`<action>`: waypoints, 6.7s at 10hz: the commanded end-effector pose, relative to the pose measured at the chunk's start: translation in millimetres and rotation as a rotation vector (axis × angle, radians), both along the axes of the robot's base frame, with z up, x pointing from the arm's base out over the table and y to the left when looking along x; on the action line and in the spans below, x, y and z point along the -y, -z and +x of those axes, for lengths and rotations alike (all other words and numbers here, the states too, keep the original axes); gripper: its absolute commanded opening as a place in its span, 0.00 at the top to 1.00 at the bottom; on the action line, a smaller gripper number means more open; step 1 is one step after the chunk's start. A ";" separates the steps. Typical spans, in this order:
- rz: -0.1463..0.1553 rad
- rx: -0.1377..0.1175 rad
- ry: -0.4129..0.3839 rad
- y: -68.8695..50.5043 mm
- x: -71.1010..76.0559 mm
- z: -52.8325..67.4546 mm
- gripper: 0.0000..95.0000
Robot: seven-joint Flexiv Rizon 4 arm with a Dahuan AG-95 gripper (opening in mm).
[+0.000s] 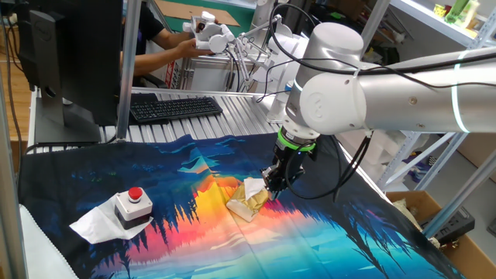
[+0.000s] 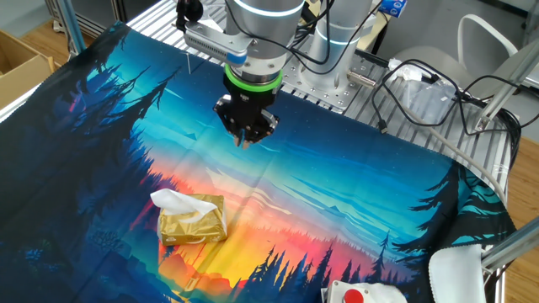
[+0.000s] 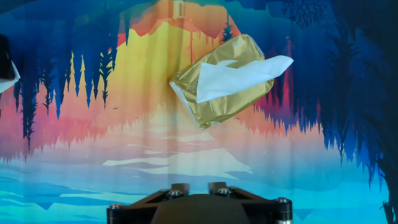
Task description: Pull out a napkin
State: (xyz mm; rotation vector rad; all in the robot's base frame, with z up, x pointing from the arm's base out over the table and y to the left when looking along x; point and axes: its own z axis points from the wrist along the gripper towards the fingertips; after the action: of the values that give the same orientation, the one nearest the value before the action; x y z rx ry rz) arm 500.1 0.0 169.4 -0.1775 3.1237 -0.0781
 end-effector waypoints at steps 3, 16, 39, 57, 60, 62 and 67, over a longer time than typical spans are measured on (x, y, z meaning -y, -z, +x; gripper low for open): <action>-0.003 -0.001 -0.001 0.1 -0.3 0.3 1.00; 0.000 -0.010 -0.006 4.0 4.8 35.0 1.00; 0.002 -0.018 0.009 30.2 25.1 106.3 0.20; 0.037 -0.022 0.001 70.5 28.6 132.8 0.20; 0.036 -0.023 -0.004 70.7 27.6 132.5 0.20; 0.032 -0.030 -0.016 71.2 27.1 132.0 0.20; 0.027 -0.033 -0.017 77.3 24.0 127.0 0.40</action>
State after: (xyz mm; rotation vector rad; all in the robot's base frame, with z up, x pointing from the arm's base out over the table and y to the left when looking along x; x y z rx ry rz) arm 625.1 -24.1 92.2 -0.2089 3.1529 -0.0338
